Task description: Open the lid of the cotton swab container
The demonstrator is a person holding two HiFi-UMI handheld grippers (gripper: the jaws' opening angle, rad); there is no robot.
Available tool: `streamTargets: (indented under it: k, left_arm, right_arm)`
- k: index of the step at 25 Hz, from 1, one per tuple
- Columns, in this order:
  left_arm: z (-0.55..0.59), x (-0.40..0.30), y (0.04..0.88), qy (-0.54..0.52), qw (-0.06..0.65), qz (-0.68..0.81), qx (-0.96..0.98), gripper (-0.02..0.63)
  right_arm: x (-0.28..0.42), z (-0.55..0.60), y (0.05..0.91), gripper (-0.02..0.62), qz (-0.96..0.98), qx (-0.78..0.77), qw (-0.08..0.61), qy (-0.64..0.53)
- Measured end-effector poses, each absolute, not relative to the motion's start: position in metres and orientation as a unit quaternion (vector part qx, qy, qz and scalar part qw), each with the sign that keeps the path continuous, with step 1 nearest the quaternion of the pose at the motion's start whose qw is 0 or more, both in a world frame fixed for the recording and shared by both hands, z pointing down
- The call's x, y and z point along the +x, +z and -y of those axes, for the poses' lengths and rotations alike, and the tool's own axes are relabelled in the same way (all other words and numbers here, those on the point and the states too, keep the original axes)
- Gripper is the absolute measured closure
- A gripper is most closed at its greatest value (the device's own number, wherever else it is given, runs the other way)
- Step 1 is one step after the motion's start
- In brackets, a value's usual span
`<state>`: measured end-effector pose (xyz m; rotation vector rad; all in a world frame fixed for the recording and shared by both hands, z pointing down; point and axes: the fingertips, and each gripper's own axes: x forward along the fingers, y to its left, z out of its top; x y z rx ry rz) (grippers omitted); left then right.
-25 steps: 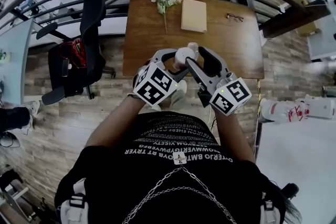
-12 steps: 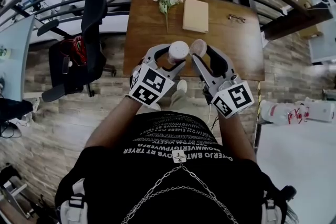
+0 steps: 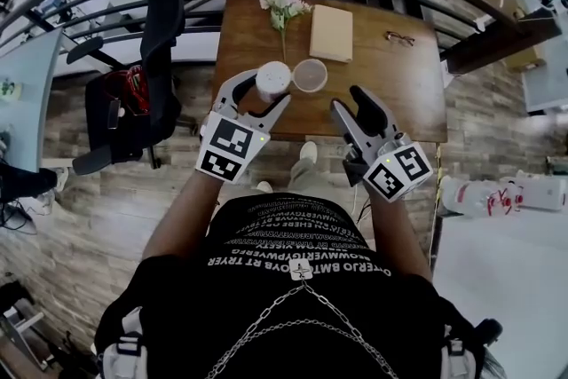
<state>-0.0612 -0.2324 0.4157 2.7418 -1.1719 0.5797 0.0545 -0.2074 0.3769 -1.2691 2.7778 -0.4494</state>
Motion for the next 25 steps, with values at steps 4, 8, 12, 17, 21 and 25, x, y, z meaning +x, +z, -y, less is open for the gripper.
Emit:
streamTargets:
  k: [4,8,12,17,21,25]
  left_arm:
    - [0.235,-0.084,0.404,0.182,0.045,0.417,0.889,0.342]
    - [0.234,-0.104,0.401,0.179,0.043,0.441,0.878,0.344]
    - [0.231,-0.120,0.387,0.163,0.047,0.458,0.872,0.342]
    - [0.228,-0.116,0.373,0.164,0.039,0.453,0.875,0.342]
    - [0.222,-0.113,0.370,0.164,0.032,0.447,0.879,0.342]
    - [0.216,-0.111,0.372,0.169,0.033,0.445,0.879,0.342]
  right_arm:
    - [0.079,0.205,0.389,0.510,-0.881,-0.458,-0.036,-0.113]
    - [0.106,0.202,0.388,0.579,-0.862,-0.496,-0.059,-0.088]
    - [0.134,0.198,0.375,0.580,-0.843,-0.531,-0.066,-0.055]
    - [0.150,0.195,0.369,0.580,-0.833,-0.547,-0.066,-0.046]
    - [0.145,0.194,0.368,0.580,-0.835,-0.545,-0.065,-0.043]
    - [0.136,0.192,0.366,0.580,-0.838,-0.541,-0.062,-0.038]
